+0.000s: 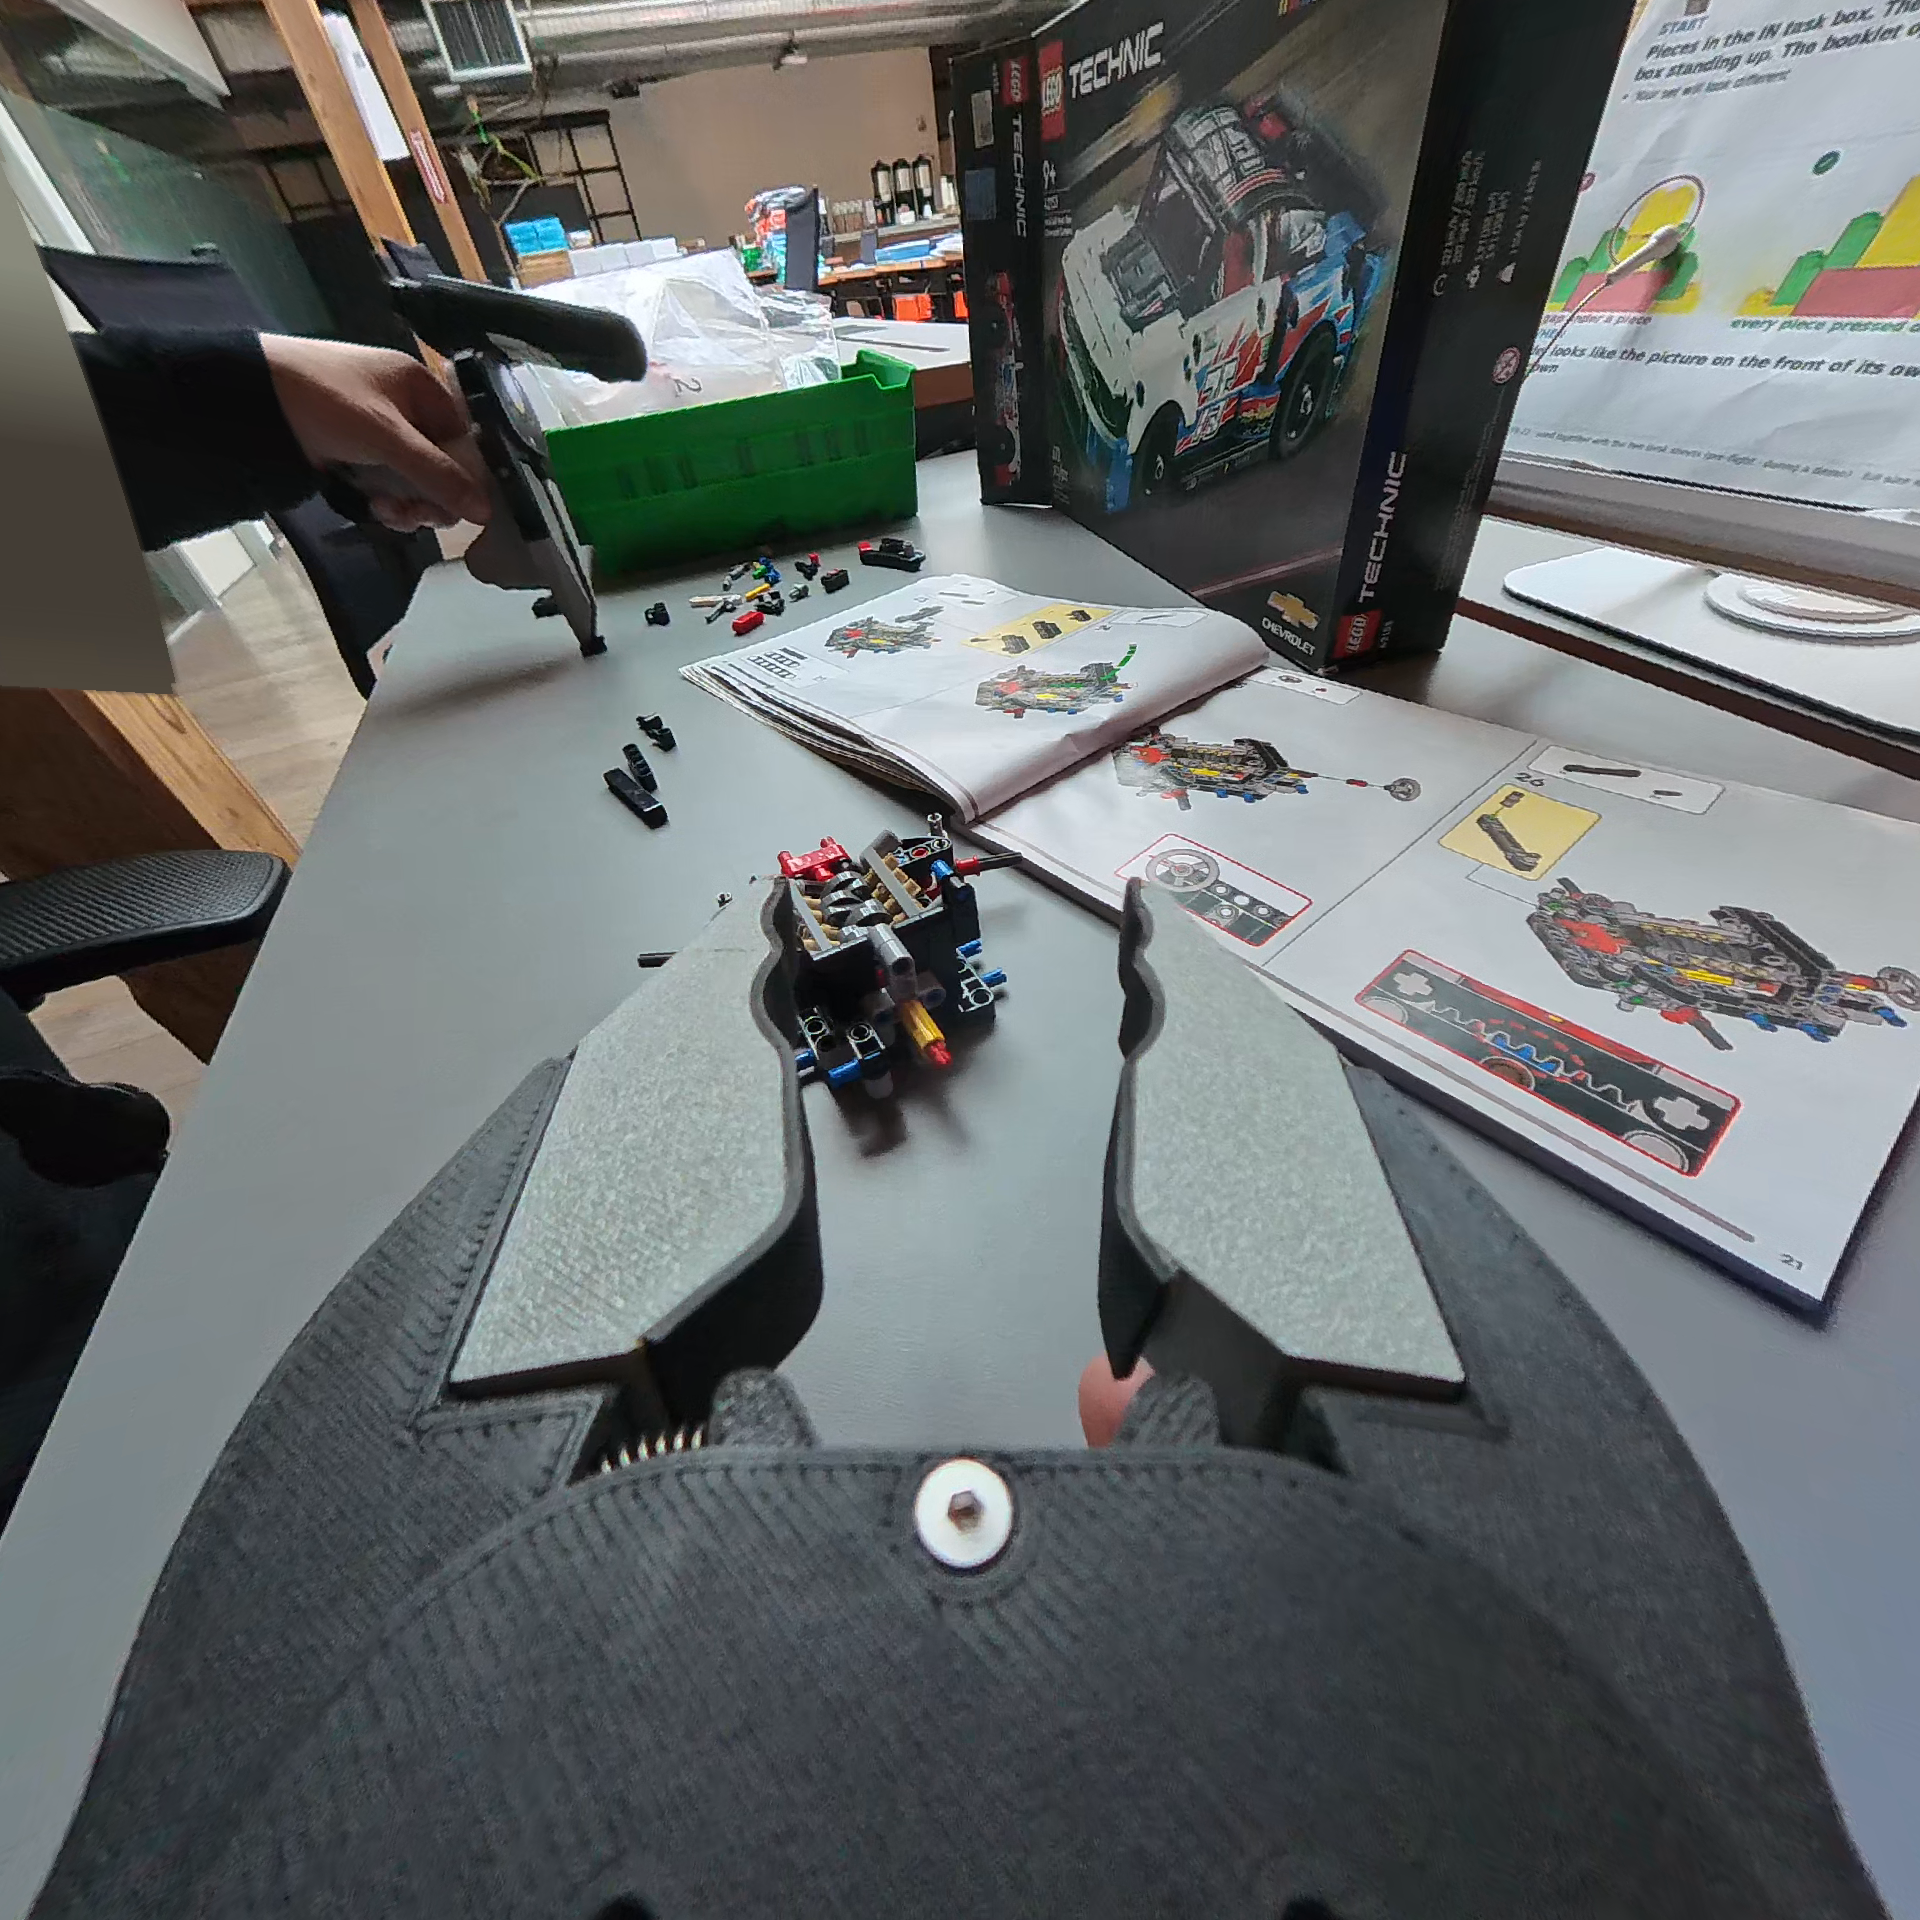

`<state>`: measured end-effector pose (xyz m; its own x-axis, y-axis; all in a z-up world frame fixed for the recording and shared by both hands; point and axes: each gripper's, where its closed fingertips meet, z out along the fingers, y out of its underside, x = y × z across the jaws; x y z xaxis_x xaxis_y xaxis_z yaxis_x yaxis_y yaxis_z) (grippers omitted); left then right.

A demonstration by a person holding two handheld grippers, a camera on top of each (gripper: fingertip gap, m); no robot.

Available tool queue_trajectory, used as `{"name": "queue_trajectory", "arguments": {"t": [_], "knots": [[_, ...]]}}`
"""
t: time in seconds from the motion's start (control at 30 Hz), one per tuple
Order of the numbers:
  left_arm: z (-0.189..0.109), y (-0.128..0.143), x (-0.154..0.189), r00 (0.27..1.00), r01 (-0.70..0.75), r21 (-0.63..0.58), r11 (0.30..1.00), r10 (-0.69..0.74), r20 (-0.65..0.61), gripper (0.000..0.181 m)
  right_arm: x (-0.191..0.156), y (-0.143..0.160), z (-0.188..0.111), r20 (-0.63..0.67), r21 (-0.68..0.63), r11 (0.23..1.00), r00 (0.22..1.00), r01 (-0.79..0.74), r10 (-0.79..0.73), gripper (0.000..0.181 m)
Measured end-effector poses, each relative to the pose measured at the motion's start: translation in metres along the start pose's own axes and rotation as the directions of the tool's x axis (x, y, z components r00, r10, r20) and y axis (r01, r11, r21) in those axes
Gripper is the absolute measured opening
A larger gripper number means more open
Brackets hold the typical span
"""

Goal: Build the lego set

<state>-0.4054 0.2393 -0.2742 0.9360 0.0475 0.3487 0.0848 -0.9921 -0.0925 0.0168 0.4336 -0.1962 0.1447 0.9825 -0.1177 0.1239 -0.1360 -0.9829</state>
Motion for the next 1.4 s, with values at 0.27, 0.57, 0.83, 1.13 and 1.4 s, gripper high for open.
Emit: {"name": "queue_trajectory", "arguments": {"t": [0.27,0.57,0.83,1.13,1.4], "knots": [[0.006,-0.003,0.015,0.999,-0.029,-0.004,1.0,0.029,-0.014,0.001,-0.006,-0.002,0.001,0.023,0.008,1.0,1.0,0.001,-0.001,0.059],[0.02,-0.014,0.049,0.996,-0.064,0.011,0.998,0.065,-0.063,0.001,-0.015,-0.004,0.002,0.049,0.015,1.0,0.999,0.012,-0.012,0.059],[0.031,-0.02,0.076,0.99,-0.105,0.009,0.994,0.105,-0.095,0.001,-0.023,-0.009,0.002,0.063,0.027,0.999,0.997,0.04,-0.042,0.06],[0.05,-0.032,0.119,0.975,-0.16,0.022,0.987,0.162,-0.155,0.001,-0.031,-0.014,0.0,0.072,0.04,0.997,0.995,0.067,-0.07,0.059],[0.059,-0.037,0.142,0.964,-0.196,0.041,0.98,0.2,-0.173,0.001,-0.034,-0.017,-0.002,0.078,0.052,0.996,0.994,0.074,-0.078,0.059]]}}
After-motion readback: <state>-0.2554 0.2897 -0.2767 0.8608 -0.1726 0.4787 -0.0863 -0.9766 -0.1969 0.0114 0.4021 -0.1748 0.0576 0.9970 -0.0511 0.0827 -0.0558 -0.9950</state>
